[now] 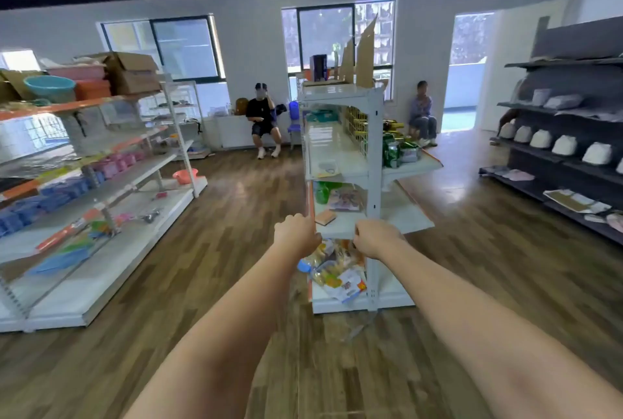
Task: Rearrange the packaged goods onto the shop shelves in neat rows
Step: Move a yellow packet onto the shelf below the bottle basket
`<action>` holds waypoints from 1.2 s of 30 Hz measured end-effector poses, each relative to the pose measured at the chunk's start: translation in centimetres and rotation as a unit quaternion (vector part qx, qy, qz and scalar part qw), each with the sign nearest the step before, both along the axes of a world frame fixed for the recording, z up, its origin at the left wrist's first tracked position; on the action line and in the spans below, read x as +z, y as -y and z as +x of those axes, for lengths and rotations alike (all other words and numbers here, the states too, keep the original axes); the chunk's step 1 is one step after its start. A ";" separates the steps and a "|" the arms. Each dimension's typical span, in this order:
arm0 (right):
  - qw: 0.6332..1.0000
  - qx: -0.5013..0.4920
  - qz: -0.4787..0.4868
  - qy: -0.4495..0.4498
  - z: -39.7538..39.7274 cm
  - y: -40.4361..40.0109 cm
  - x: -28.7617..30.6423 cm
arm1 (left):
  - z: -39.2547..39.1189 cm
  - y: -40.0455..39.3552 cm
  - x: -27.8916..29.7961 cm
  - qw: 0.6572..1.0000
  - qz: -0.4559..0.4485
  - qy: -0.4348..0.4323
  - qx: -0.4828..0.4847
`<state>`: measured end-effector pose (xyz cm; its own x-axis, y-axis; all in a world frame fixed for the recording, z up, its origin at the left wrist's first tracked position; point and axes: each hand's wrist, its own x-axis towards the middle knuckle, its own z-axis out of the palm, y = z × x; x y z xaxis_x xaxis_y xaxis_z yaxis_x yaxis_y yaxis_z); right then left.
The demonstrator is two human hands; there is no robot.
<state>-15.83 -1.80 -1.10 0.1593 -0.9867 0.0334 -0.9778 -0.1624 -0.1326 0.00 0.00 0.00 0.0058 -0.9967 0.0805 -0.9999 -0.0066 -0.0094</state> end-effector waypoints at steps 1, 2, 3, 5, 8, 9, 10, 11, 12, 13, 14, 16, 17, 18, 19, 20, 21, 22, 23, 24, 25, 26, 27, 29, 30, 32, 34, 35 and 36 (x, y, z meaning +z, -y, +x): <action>1.000 -0.003 -0.003 -0.001 0.2 0.9 0.2 | 0.2 0.9 0.1 1.000 0.000 0.010 -0.001; 1.000 -0.011 -0.013 0.001 0.3 1.9 0.2 | 0.4 2.1 0.0 1.000 -0.008 0.018 -0.003; 1.000 -0.015 -0.018 0.001 0.4 3.0 0.2 | 0.6 3.3 -0.1 1.000 -0.012 0.023 -0.005; 1.000 -0.022 -0.019 0.004 0.6 5.1 0.3 | 0.8 5.7 -0.2 1.000 -0.014 0.020 -0.007; 1.000 -0.021 -0.019 0.014 0.4 8.4 -0.4 | 0.5 9.2 -0.8 1.000 -0.011 0.015 -0.009; 1.000 -0.020 -0.018 0.011 0.2 9.6 -0.6 | 0.4 10.5 -1.0 1.000 -0.009 0.014 -0.009; 1.000 -0.018 -0.017 0.006 0.1 10.9 -0.8 | 0.3 11.7 -1.1 1.000 -0.010 0.012 -0.010; 1.000 -0.014 -0.012 -0.004 0.0 12.1 -0.9 | 0.2 12.9 -1.3 1.000 -0.010 0.010 -0.010; 1.000 -0.011 -0.007 -0.014 -0.1 13.4 -1.1 | 0.0 14.0 -1.4 1.000 -0.011 0.010 -0.010; 1.000 -0.008 -0.001 -0.020 -0.3 14.9 -1.3 | -0.1 15.2 -1.6 1.000 -0.009 0.009 -0.007; 1.000 -0.006 0.004 -0.022 -0.4 16.4 -1.4 | -0.3 16.5 -1.8 1.000 -0.007 0.007 -0.003; 1.000 -0.004 -0.003 -0.017 -0.7 19.4 -1.4 | -0.6 19.0 -1.9 1.000 -0.009 -0.004 0.006; 1.000 0.000 -0.008 -0.016 -0.9 20.9 -1.3 | -0.7 20.4 -2.0 1.000 -0.009 -0.012 0.011; 1.000 0.004 -0.012 -0.017 -1.1 22.3 -1.2 | -0.9 21.6 -2.0 1.000 -0.009 -0.021 0.017; 1.000 0.007 -0.013 -0.021 -1.1 23.5 -1.1 | -1.1 22.8 -2.1 0.999 -0.006 -0.026 0.022; 1.000 0.012 -0.013 -0.025 -1.1 24.7 -1.1 | -1.4 23.9 -2.3 0.999 -0.003 -0.028 0.025; 0.999 0.017 -0.013 -0.029 -1.1 25.9 -1.1 | -1.6 25.0 -2.4 0.999 -0.001 -0.029 0.029; 0.999 0.022 -0.015 -0.032 -1.1 27.2 -1.3 | -1.9 26.1 -2.6 0.999 0.000 -0.032 0.033; 0.999 0.027 -0.018 -0.034 -1.1 28.4 -1.4 | -2.0 27.1 -2.8 0.999 -0.002 -0.034 0.036; 0.999 0.031 -0.020 -0.034 -1.0 29.5 -1.5 | -2.2 28.2 -2.9 0.999 -0.004 -0.036 0.038; 0.999 0.034 -0.022 -0.031 -1.0 30.7 -1.7 | -2.2 29.3 -3.0 0.999 -0.006 -0.036 0.039; 0.999 0.035 -0.021 -0.026 -1.0 31.7 -1.9 | -2.2 30.2 -3.2 0.999 -0.006 -0.036 0.040; 0.999 0.034 -0.020 -0.021 -1.0 32.7 -2.1 | -2.1 31.2 -3.4 0.999 -0.003 -0.036 0.041; 0.999 0.031 -0.016 -0.013 -0.8 34.6 -2.7 | -1.7 33.2 -3.8 0.998 0.004 -0.036 0.046; 0.999 0.031 -0.012 -0.010 -0.7 35.7 -3.0 | -1.5 34.3 -4.1 0.998 0.008 -0.036 0.049; 0.999 0.032 -0.008 -0.012 -0.3 37.9 -3.5 | -0.9 36.6 -4.6 0.998 0.014 -0.038 0.055; 0.999 0.040 -0.008 -0.030 0.1 40.2 -3.9 | -0.3 39.0 -5.3 0.997 0.023 -0.037 0.057; 0.998 0.045 -0.004 -0.037 0.3 41.3 -4.0 | 0.0 40.1 -5.6 0.997 0.028 -0.035 0.056; 0.998 0.048 0.002 -0.039 0.5 42.5 -4.1 | 0.3 41.3 -5.9 0.998 0.033 -0.032 0.052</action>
<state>-15.33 -44.30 -5.25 0.2556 -0.9667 0.0136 -0.9650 -0.2560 -0.0568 0.31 -41.33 -5.93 0.1134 -0.9935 0.0112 -0.9923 -0.1127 0.0513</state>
